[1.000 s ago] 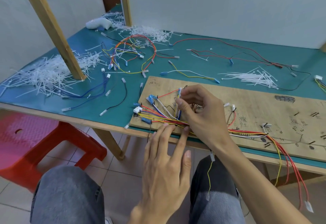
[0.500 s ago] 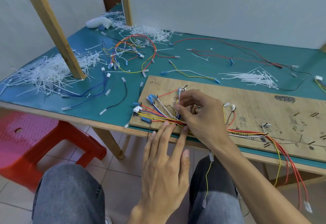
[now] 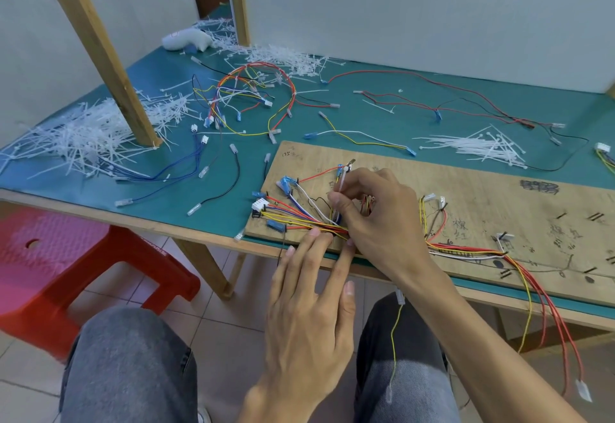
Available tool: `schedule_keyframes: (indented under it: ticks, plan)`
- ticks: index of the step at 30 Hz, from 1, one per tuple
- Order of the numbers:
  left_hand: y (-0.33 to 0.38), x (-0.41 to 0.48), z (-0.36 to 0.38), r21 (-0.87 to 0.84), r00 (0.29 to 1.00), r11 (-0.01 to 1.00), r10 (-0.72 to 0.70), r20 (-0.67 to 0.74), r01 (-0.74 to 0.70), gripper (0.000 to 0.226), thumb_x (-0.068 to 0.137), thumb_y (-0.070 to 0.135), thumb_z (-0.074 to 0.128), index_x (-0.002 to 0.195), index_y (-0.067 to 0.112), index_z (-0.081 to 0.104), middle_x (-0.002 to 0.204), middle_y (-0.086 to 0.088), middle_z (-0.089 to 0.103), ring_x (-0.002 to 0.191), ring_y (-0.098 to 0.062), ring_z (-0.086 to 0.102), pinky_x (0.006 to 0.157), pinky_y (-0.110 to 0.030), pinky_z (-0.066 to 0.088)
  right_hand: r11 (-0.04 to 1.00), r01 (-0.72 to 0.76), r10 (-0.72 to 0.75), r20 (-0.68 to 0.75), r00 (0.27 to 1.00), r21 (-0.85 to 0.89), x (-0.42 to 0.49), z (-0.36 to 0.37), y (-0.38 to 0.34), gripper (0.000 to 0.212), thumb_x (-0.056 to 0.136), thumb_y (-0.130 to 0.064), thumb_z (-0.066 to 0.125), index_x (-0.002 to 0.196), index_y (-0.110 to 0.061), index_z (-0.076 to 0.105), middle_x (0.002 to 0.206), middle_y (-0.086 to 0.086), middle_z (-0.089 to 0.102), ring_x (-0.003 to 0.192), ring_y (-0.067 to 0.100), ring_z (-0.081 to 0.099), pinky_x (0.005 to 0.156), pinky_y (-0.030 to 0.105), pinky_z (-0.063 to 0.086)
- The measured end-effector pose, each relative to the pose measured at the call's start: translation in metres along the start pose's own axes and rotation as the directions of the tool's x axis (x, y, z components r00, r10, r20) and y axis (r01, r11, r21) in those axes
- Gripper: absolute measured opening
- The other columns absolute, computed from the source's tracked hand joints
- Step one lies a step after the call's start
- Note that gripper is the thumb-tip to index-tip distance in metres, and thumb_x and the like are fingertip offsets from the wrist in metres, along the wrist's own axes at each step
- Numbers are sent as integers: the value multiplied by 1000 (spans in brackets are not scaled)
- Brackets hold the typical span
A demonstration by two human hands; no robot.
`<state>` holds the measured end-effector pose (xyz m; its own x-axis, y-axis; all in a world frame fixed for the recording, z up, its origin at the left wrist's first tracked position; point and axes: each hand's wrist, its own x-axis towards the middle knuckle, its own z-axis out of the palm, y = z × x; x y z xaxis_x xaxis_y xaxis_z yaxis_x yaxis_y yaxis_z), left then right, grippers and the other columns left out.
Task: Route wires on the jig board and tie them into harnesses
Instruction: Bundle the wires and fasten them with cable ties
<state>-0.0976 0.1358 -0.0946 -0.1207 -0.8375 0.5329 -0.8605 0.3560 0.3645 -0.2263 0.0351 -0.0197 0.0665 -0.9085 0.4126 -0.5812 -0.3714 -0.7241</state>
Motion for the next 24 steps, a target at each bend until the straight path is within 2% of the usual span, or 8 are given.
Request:
schedule_keyframes:
  ticks: [2,5,8,11,14,18,21,24]
  plan:
    - [-1,0,0,2,1000,1000,0,6,0,48,110,30,44,157,24,48,168,-1,33,160,-20,23,131,-40,12,1000,13,-13,-3,1000,-23,-1,0,-2,7,91,-17,80,92,-21,74,72,-29,60,94,18,62,85,57,53]
    - [0,-1,-1,-14,1000,1000,-2,9,2,47,109,28,48,155,23,51,168,-1,34,160,-20,23,131,-41,14,999,35,-34,21,999,-35,-1,-1,-4,9,88,-17,83,92,-20,75,74,-29,59,92,18,65,89,55,51]
    - [1,0,-2,-33,1000,999,-6,3,6,46,109,28,48,154,22,53,167,-2,35,160,-20,23,131,-40,15,1000,6,-5,36,999,-26,0,-3,-4,11,84,-18,87,88,-21,77,76,-23,58,86,13,65,83,45,54]
    - [0,1,-6,-49,1000,999,-4,8,5,46,109,29,48,154,24,53,166,-1,37,159,-18,25,130,-37,16,997,-73,73,33,997,-10,1,-5,-4,10,84,-25,88,83,-29,78,86,-8,60,81,7,63,71,29,51]
    - [-2,5,-12,-66,1000,998,6,22,-5,44,108,30,50,152,26,56,164,0,39,157,-18,29,126,-35,23,995,-96,95,22,995,17,1,-4,-4,12,87,-31,85,81,-37,77,87,-7,62,79,10,63,69,32,51]
    - [-6,11,-22,-100,998,995,28,50,-23,41,110,33,48,150,28,57,159,4,42,154,-17,34,118,-38,33,995,-93,93,5,996,28,0,-4,-3,3,90,-33,82,88,-32,83,76,-14,64,73,10,60,66,26,46]
    - [-8,17,-32,-139,997,990,40,63,-31,38,111,35,48,145,27,61,153,7,47,149,-14,39,114,-39,39,995,-100,100,50,994,7,1,-5,-2,7,90,-27,82,96,-31,82,83,-7,69,69,9,60,63,20,45]
    - [-15,29,-43,-190,993,979,86,85,-69,33,108,24,50,138,23,64,143,11,53,138,-10,48,109,-36,44,996,-72,75,77,994,-46,2,-4,-2,10,88,-22,83,90,-31,79,83,-7,67,69,8,54,66,19,38]
